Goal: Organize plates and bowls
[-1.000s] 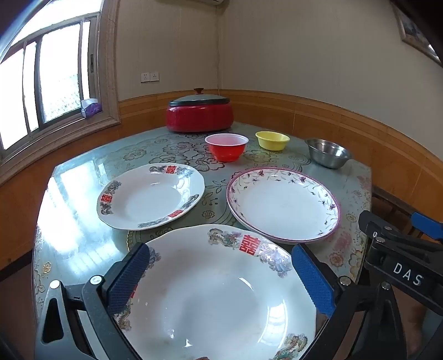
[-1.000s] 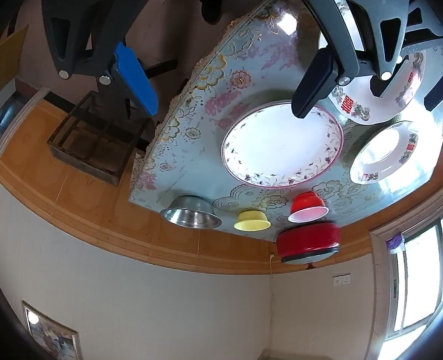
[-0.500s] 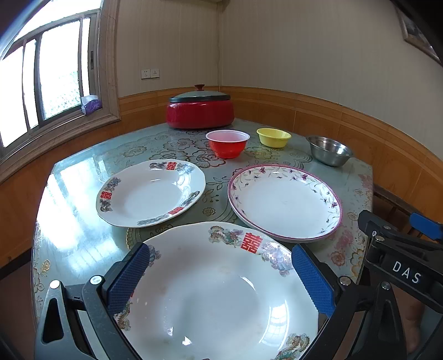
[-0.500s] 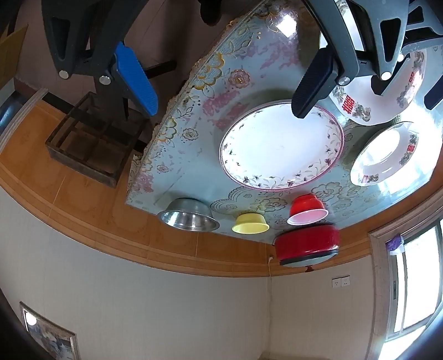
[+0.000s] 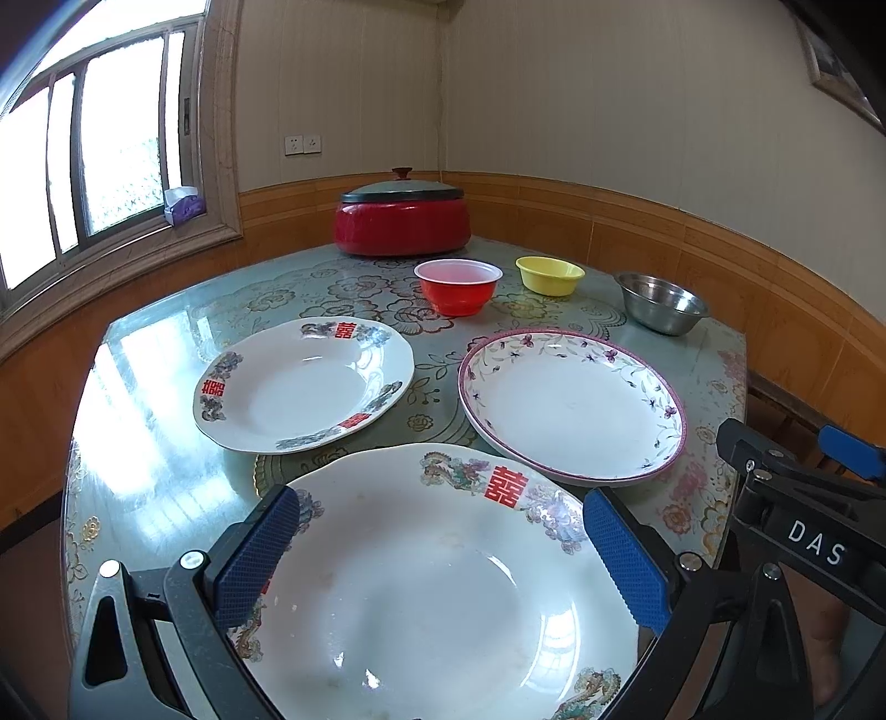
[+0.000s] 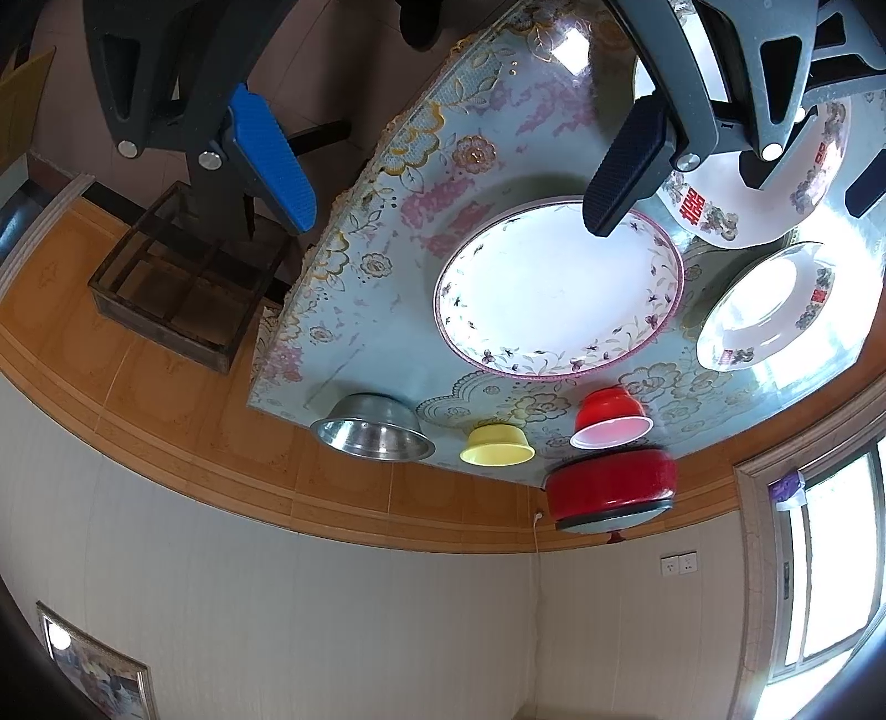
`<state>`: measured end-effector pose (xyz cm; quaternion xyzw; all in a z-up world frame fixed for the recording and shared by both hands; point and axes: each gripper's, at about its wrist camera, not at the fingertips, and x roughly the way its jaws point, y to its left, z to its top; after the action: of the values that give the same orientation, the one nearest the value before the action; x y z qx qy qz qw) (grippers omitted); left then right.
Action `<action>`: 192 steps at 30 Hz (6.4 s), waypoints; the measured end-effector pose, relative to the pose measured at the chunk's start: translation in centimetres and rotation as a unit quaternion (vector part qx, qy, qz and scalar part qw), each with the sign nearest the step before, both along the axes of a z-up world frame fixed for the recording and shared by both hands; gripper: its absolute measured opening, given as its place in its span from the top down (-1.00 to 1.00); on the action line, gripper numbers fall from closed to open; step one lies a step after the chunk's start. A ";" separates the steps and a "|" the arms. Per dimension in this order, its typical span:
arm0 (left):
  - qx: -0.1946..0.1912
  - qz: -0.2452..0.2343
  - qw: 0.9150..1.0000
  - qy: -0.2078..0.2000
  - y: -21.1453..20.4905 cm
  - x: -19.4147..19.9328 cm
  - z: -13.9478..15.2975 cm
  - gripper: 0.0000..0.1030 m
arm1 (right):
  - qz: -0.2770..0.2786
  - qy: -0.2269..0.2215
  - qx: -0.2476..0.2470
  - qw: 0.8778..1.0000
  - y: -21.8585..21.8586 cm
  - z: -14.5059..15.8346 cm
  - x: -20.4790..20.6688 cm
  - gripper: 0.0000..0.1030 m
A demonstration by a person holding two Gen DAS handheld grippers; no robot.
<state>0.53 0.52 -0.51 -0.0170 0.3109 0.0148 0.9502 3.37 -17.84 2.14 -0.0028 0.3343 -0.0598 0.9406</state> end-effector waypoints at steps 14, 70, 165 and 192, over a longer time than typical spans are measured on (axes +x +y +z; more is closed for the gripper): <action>0.000 0.000 1.000 -0.001 0.0 0.0 0.0 -1.00 | 0.004 0.001 0.003 1.000 0.2 0.1 0.1 -0.92; -0.085 -0.031 0.995 0.037 0.5 1.6 -0.4 -1.00 | 0.085 0.067 0.141 0.984 -5.2 -3.0 5.8 -0.92; -0.119 0.283 0.946 0.107 -13.1 12.5 -5.7 0.58 | 0.591 0.181 -0.017 0.786 -6.0 -7.1 31.2 0.62; -0.132 0.371 0.914 0.096 -14.4 8.7 -5.5 0.36 | 0.648 0.163 -0.020 0.744 0.3 -7.4 29.0 0.51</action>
<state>9.20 -13.89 -5.99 -0.2553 0.3713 0.3267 0.8308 32.39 -17.50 -5.23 -0.2474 0.3992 0.5586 0.6837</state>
